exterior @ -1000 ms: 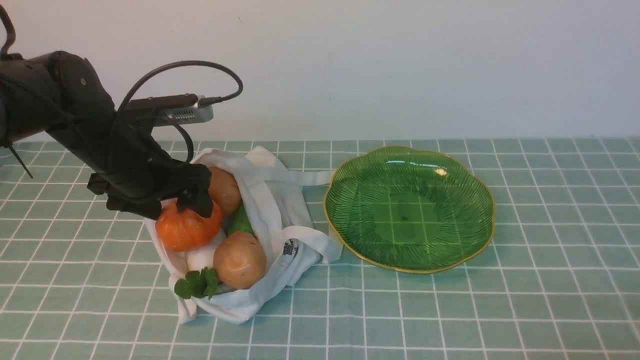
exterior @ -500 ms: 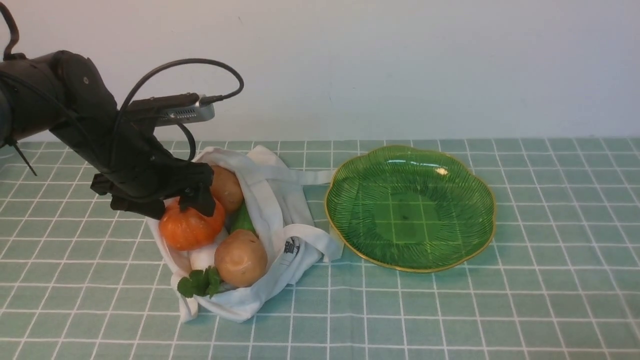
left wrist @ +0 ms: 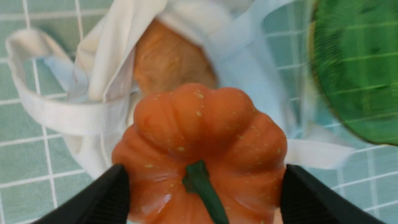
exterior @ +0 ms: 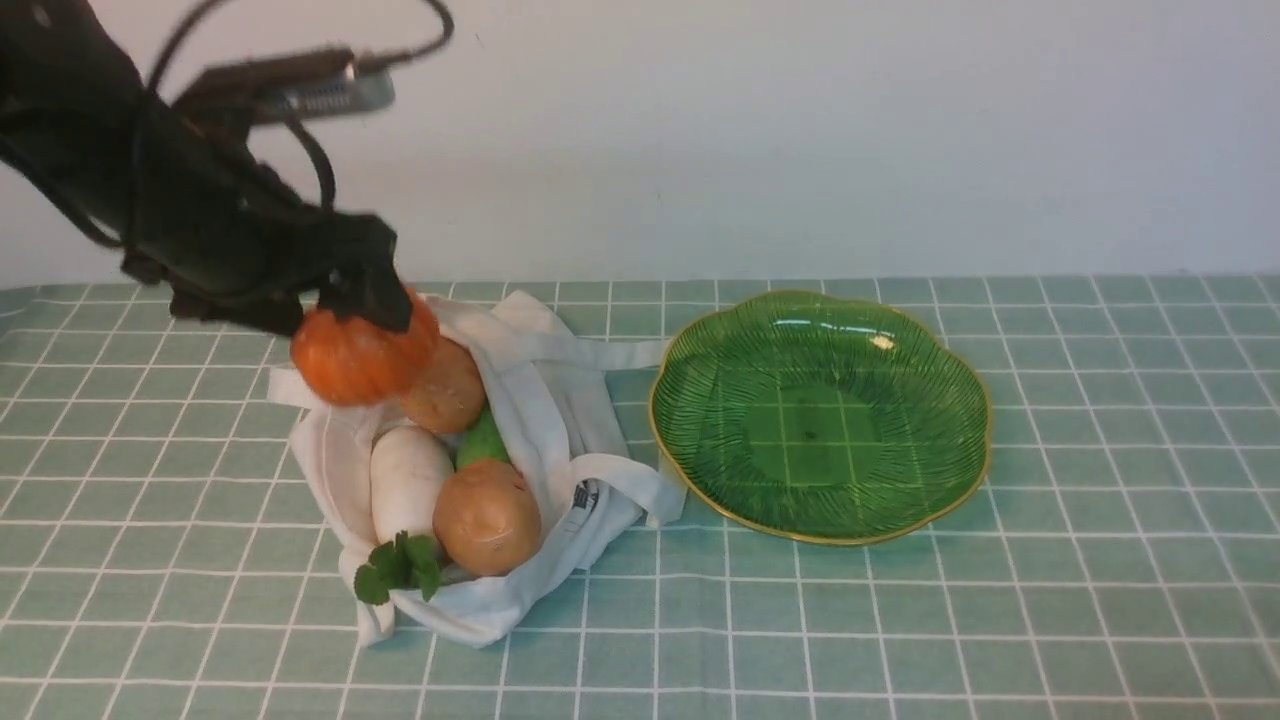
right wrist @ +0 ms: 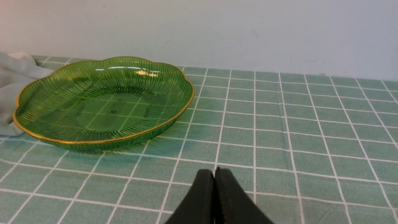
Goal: Take vegetables from cloth bag on blue coffee tablecloth place on plate.
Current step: 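Move the orange pumpkin from the bag onto the plate with the left gripper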
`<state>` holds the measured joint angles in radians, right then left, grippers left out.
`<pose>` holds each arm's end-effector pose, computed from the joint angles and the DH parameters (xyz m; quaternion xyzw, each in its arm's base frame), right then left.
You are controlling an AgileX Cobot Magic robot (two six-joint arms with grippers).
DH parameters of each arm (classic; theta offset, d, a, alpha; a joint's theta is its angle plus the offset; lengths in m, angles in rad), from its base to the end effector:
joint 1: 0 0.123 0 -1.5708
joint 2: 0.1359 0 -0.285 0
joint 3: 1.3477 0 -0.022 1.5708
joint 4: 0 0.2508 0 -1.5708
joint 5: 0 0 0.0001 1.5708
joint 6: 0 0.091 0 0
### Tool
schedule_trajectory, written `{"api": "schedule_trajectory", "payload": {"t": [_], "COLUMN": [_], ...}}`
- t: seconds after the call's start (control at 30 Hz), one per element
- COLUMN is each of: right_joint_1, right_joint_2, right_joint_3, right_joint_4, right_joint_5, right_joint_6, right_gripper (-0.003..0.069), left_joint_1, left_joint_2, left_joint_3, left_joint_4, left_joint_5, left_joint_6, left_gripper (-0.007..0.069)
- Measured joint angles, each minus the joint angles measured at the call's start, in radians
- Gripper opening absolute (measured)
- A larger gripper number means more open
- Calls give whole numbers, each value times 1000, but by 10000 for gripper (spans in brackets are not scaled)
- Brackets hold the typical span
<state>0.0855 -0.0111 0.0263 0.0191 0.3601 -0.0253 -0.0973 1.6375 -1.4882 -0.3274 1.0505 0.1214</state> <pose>0.0528 0.0051 0.1725 -0.0392 0.8003 0.0260 0.5977 0.3453 -0.0592 0.3311 0.0584 0.9602 -0.1534 0.2259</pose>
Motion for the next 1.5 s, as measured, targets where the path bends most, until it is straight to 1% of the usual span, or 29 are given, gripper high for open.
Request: {"api": "schedule_trajectory", "payload": {"t": [0.07,0.1,0.2,0.23,0.33,0.37,0.43,0.5,0.57,0.63,0.67,0.7,0.73,0.77,0.93,0.97,1.0,1.03,1.07,1.17,1.37,1.43,1.5], "right_joint_1": [0,0,0,0,0,0,0,0,0,0,0,0,0,0,0,0,0,0,0,0,0,0,0], "right_joint_2": [0,0,0,0,0,0,0,0,0,0,0,0,0,0,0,0,0,0,0,0,0,0,0], "right_joint_3": [0,0,0,0,0,0,0,0,0,0,0,0,0,0,0,0,0,0,0,0,0,0,0], "right_joint_4": [0,0,0,0,0,0,0,0,0,0,0,0,0,0,0,0,0,0,0,0,0,0,0], "right_joint_5": [0,0,0,0,0,0,0,0,0,0,0,0,0,0,0,0,0,0,0,0,0,0,0], "right_joint_6": [1,2,3,3,3,3,3,3,3,3,3,3,3,3,3,3,3,3,3,3,3,3,3], "right_gripper": [-15,-15,-15,-15,-15,-15,-15,-15,-15,-15,-15,-15,-15,-15,-15,-15,-15,-15,-15,-15,-15,-15,-15], "left_joint_1": [-22,-69,-170,-178,-312,-318,-379,-406,-437,-458,-459,-469,-471,-475,-480,-480,-480,-480,-482,-482,-482,-480,-470], "left_joint_2": [4,18,68,80,213,230,328,398,484,556,556,603,607,639,685,685,698,698,705,708,708,703,691], "left_joint_3": [-56,-126,-223,-229,-337,-342,-404,-439,-488,-530,-533,-558,-563,-579,-589,-589,-589,-589,-589,-589,-623,-663,-720], "left_joint_4": [0,-1,-4,-4,-6,-6,-7,-3,11,30,31,39,40,40,16,16,10,9,6,4,6,26,43], "left_joint_5": [37,80,107,107,95,92,64,35,-22,-88,-88,-142,-147,-194,-243,-243,-245,-245,-246,-246,-225,-170,-94], "left_joint_6": [-9,-18,-40,-42,-76,-78,-102,-111,-121,-121,-121,-121,-121,-121,-129,-129,-129,-129,-129,-128,-111,-109,-109], "left_gripper": [563,563,563,563,562,561,561,561,561,561,561,561,561,561,561,561,587,592,645,682,685,682,652]}}
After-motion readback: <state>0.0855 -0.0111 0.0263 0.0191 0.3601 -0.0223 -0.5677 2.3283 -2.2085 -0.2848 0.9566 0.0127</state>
